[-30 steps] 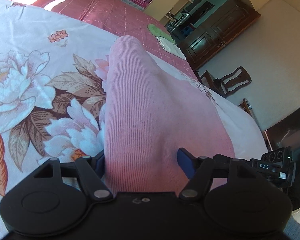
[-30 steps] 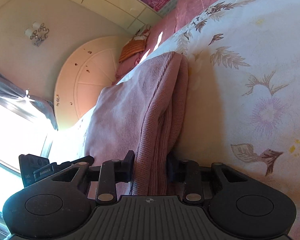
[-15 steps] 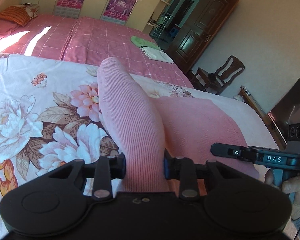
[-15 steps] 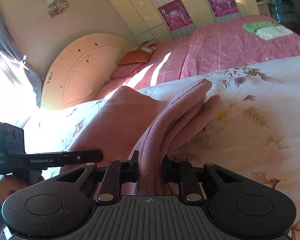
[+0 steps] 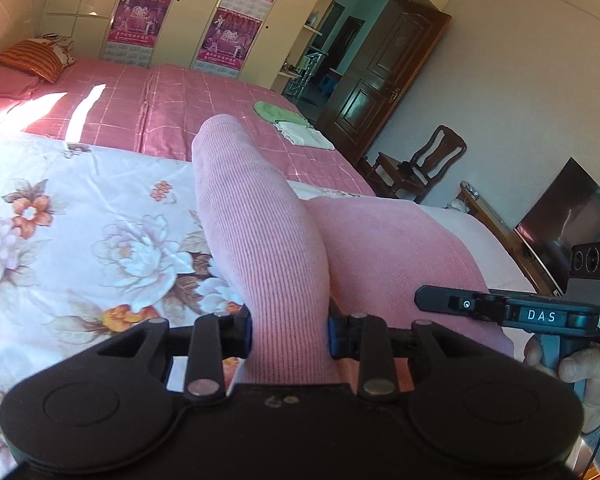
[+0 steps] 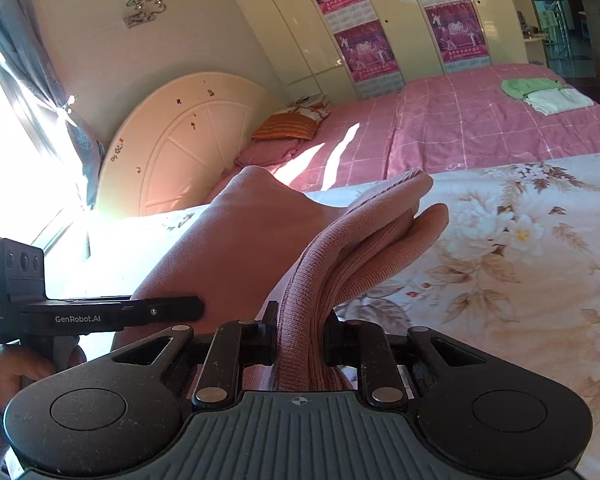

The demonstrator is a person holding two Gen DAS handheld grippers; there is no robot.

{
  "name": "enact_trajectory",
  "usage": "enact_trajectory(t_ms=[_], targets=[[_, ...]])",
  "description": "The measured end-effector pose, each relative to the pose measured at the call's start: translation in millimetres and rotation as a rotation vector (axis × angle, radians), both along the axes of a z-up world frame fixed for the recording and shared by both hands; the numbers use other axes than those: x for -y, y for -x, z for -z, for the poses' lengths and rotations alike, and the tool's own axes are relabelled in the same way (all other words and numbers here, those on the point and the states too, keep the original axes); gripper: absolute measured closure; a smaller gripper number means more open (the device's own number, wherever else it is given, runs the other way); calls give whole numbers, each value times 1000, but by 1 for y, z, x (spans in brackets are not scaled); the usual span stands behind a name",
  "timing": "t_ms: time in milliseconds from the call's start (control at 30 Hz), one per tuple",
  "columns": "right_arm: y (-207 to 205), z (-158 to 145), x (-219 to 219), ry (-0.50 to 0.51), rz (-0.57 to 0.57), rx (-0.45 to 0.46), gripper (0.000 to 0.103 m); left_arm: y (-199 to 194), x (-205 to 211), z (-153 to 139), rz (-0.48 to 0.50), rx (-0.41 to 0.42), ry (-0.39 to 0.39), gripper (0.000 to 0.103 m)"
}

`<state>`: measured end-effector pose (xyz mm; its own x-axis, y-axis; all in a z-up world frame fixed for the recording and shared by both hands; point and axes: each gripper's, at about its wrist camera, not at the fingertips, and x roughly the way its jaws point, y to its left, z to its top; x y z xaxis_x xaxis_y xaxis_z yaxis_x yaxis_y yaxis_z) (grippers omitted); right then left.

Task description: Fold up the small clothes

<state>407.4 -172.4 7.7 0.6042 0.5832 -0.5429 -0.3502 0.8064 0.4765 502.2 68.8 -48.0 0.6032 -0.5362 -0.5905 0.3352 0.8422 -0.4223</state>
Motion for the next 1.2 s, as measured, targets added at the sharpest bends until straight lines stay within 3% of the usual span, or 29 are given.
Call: enact_trajectory(t_ms=[267, 433, 600, 667, 733, 833, 967, 1100, 1133, 1167, 1200], targets=[[6, 21, -104, -37, -86, -40, 84, 37, -103, 10, -76, -17, 4, 74], [15, 49, -147, -33, -139, -88, 84, 61, -157, 35, -133, -48, 53, 74], [15, 99, -159, -16, -124, -201, 84, 75, -181, 84, -169, -136, 81, 69], [15, 121, -155, 8, -109, -251, 84, 76, -192, 99, -188, -156, 159, 62], [16, 132, -145, -43, -93, -268, 83, 74, -199, 102, -198, -172, 189, 56], [18, 123, -129, -46, -39, -259, 71, 75, -205, 92, -218, -146, 141, 47], [17, 99, -112, -41, -13, -192, 72, 83, -219, 66, -234, -52, 130, 49], [-5, 98, -118, -25, -16, -195, 72, 59, -208, 64, -182, -67, 78, 49], [-7, 98, -125, -4, -29, -181, 80, 53, -202, 70, -181, -77, 24, 49], [-12, 100, -130, 50, -23, -180, 99, 49, -198, 78, -187, -91, -41, 46], [-18, 106, -133, 86, -3, -204, 99, 46, -195, 87, -190, -110, -78, 44]])
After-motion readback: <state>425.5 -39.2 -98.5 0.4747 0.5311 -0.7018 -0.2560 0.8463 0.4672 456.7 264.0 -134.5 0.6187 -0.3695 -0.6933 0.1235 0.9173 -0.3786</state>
